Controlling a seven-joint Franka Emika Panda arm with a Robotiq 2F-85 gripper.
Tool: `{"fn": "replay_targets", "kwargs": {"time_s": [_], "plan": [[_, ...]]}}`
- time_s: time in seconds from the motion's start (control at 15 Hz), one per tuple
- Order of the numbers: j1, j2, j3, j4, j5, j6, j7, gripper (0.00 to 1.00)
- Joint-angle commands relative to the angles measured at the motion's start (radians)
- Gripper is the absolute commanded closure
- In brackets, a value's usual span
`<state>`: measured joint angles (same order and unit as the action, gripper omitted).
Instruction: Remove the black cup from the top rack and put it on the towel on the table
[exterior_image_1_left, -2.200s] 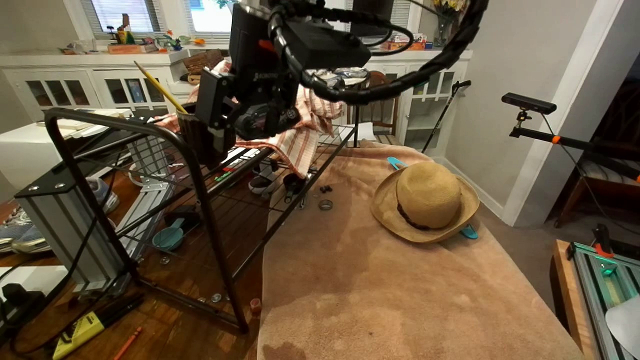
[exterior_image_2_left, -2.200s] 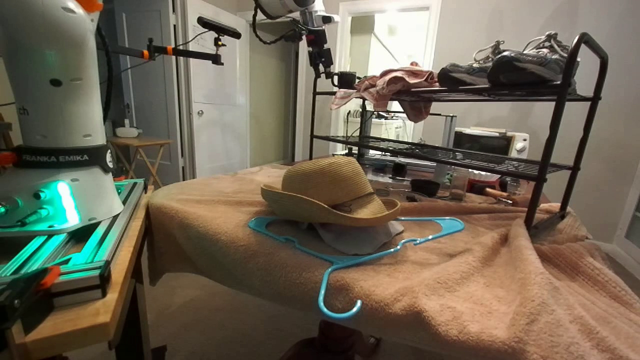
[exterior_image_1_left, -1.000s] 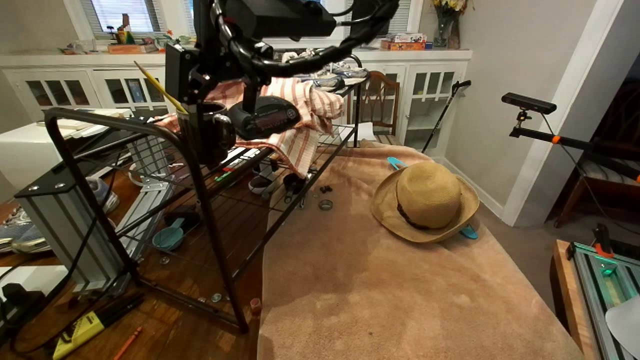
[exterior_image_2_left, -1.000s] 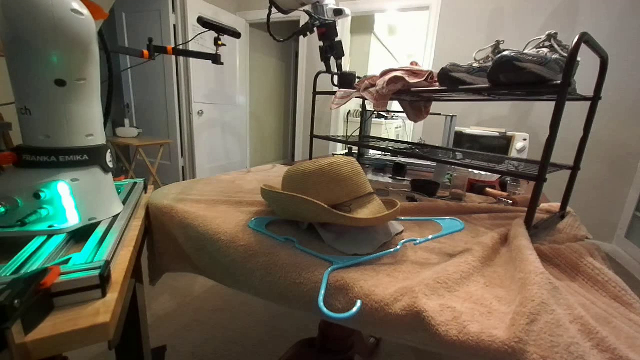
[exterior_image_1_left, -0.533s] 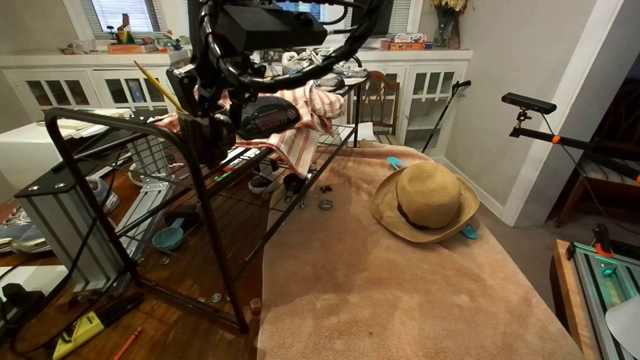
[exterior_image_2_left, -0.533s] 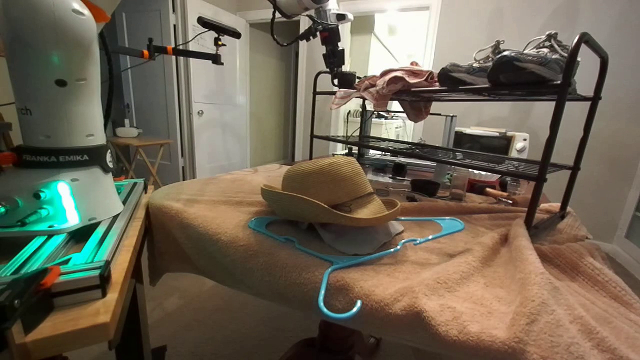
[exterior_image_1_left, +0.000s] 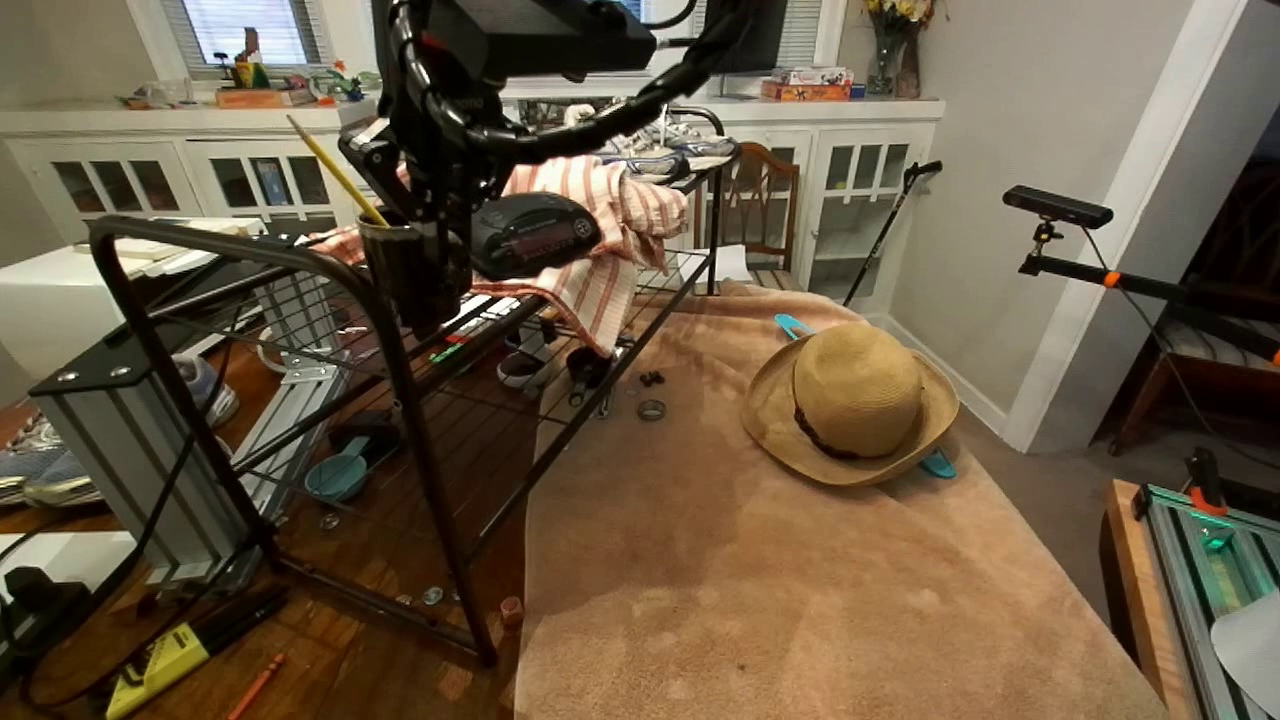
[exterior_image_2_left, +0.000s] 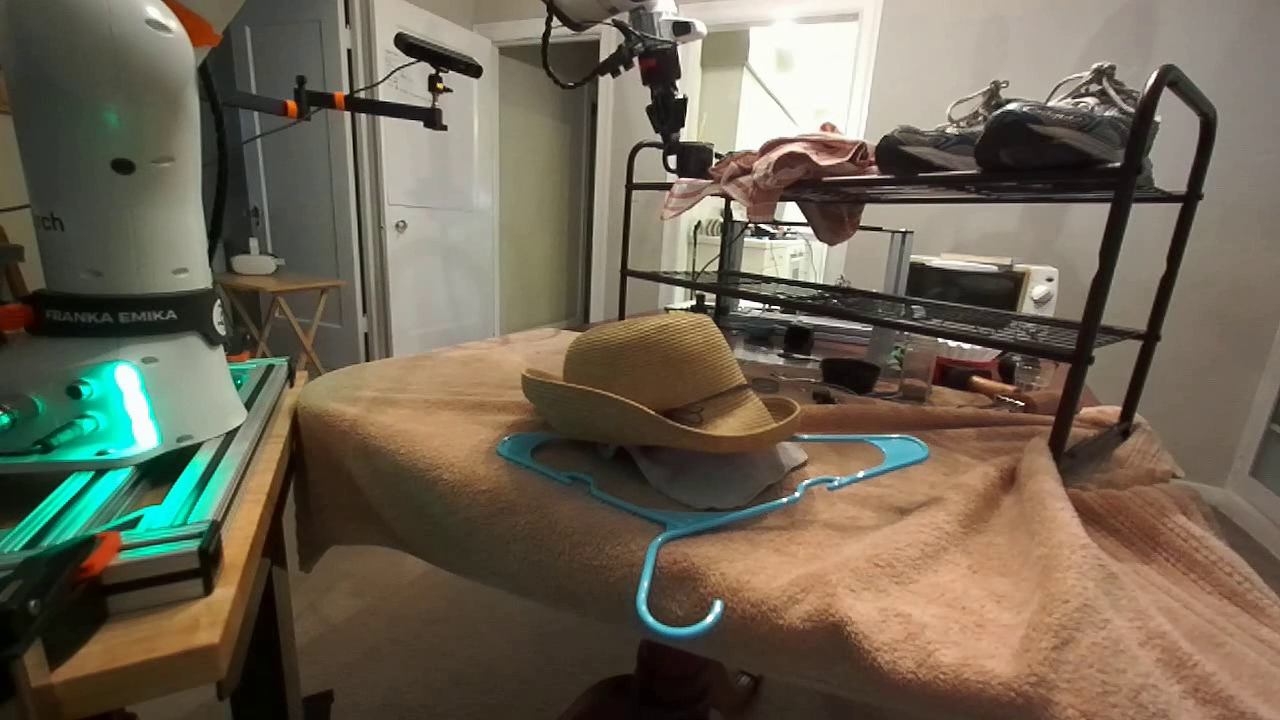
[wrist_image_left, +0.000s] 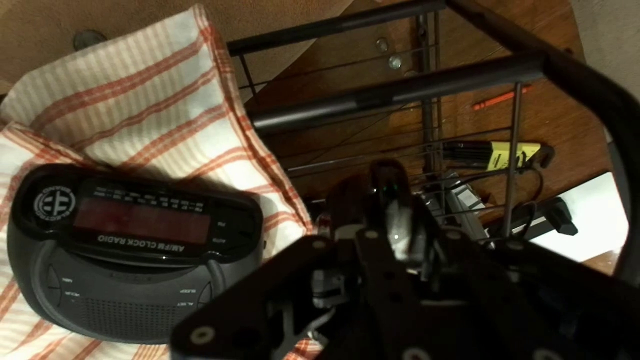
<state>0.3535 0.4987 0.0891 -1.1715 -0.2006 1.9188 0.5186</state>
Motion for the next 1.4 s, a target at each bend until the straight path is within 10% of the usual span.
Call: {"fn": "replay_targets", "kwargs": {"time_s": [0.0,0.93,1.33], "plan": [[0.004,0.024,-0.001,0.040,-0.003,-0.037,-0.005,0.96],[-0.019,-0.125,0.019,0.038,0.027,-0.094,-0.105,0.96],[-0.022,-0.314,0.007,-0.154,0.054,-0.140,-0.053,0.96]]}}
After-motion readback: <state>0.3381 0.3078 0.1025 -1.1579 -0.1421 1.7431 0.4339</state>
